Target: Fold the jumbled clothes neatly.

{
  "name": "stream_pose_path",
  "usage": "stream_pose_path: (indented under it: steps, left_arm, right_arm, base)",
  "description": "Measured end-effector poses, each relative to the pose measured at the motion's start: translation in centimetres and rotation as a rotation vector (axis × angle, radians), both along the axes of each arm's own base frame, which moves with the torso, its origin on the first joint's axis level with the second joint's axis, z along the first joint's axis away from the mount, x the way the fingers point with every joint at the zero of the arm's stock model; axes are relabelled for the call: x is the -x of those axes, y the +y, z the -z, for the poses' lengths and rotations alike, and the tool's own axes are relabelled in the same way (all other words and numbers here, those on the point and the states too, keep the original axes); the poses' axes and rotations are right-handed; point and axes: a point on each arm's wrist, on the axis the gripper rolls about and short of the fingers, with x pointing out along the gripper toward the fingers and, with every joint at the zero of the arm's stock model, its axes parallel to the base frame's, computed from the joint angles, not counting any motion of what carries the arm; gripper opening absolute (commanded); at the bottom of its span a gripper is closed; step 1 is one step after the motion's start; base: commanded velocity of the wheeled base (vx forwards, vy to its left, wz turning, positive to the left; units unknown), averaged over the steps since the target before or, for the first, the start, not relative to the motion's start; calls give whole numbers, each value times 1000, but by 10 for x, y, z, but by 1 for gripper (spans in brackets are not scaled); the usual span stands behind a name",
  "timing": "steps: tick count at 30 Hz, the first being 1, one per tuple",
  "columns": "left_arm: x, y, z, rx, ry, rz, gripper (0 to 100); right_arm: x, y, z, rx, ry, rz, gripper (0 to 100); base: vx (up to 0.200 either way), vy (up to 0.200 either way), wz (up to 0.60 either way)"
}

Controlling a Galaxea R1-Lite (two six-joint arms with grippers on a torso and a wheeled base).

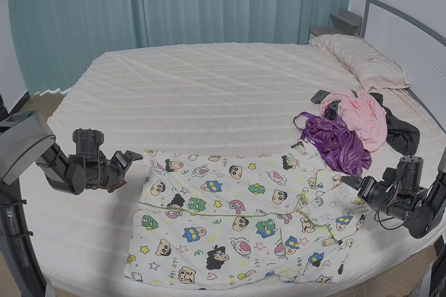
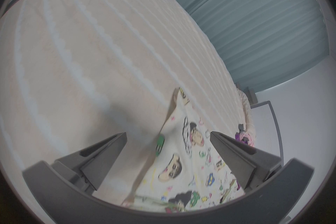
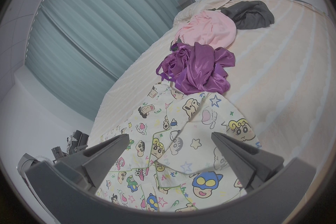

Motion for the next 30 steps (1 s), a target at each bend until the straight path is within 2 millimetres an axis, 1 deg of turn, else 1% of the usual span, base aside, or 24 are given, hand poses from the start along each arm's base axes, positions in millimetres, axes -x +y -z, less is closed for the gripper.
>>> stream_pose_path:
  steps: [2, 9, 14, 16, 18, 23, 27, 30]
  left_arm:
    - [14, -3, -1, 5, 12, 10, 100]
    - [78, -20, -1, 22, 100, 60, 100]
    - [118, -26, -4, 28, 146, 91, 100]
    - [131, -28, -5, 26, 161, 103, 100]
    - [141, -31, -4, 25, 174, 119, 100]
    - [154, -40, -4, 6, 189, 170, 100]
    - [164, -47, 0, -51, 200, 245, 100]
    - [171, -47, 5, -102, 217, 271, 100]
  right_arm:
    - [1, 0, -2, 0, -6, 0, 100]
    - [4, 0, -6, -2, -20, -2, 100]
    - [6, 0, -8, -2, -24, 0, 100]
    - [7, -1, -8, -3, -23, 0, 100]
    - [7, -1, -8, -4, -24, 0, 100]
    - [7, -1, -8, -4, -24, 2, 100]
    - [7, -1, -9, -4, -27, 4, 100]
    - [7, -1, -9, -3, -26, 2, 100]
  base:
    - [0, 0, 0]
    - [-200, 0, 0]
    - [-200, 0, 0]
    - [0, 0, 0]
    - [0, 0, 0]
    - [0, 0, 0]
    - [0, 0, 0]
    - [0, 0, 0]
